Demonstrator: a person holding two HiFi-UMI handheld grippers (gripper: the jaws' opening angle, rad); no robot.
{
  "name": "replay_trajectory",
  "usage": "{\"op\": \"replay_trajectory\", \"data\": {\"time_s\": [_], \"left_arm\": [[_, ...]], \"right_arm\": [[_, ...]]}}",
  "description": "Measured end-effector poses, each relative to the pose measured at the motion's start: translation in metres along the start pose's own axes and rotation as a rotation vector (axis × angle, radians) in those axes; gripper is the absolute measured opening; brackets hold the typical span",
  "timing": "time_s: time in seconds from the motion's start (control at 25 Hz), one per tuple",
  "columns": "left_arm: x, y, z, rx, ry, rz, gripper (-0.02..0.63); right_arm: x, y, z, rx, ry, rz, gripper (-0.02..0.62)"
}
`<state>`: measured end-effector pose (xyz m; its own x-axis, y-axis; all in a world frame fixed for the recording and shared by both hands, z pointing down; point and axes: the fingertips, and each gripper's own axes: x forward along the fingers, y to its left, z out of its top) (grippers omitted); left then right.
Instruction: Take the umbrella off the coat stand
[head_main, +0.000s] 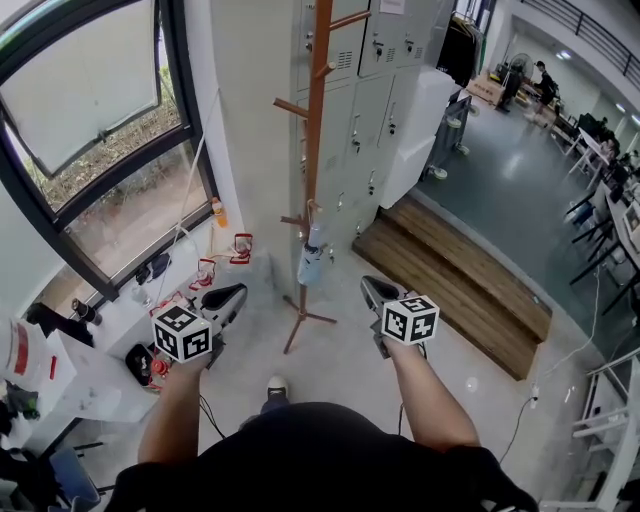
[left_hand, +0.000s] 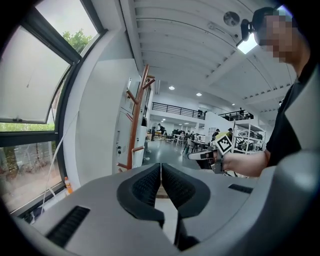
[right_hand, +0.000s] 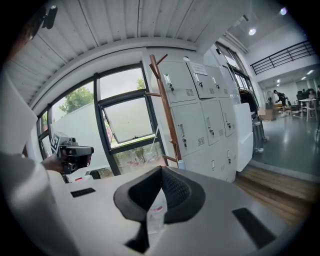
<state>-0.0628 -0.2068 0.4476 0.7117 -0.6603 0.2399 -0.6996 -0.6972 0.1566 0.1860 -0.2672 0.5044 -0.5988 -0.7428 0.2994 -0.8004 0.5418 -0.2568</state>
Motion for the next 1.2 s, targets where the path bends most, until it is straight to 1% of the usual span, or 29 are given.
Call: {"op": "replay_trajectory", "data": {"time_s": [0.56,0.76,1.2], "left_arm": [[0.054,0.079,0.017,-0.022,0.018,-0.038,0.029],[0.064,0.102,0.022,-0.026,0.022,-0.048,0.029],[0.085,0.152,0.029,-0.037,0.032,-0.059,0.029]], "right_arm": [[0.077,-0.03,0.017,0.013,0.034,-0.028,0.014],[0.1,-0.037,0.018,0.006,0.054,-0.058,0.014],[0.152,-0.047,0.026,-0.023,0.065,-0.074,0.015]]}}
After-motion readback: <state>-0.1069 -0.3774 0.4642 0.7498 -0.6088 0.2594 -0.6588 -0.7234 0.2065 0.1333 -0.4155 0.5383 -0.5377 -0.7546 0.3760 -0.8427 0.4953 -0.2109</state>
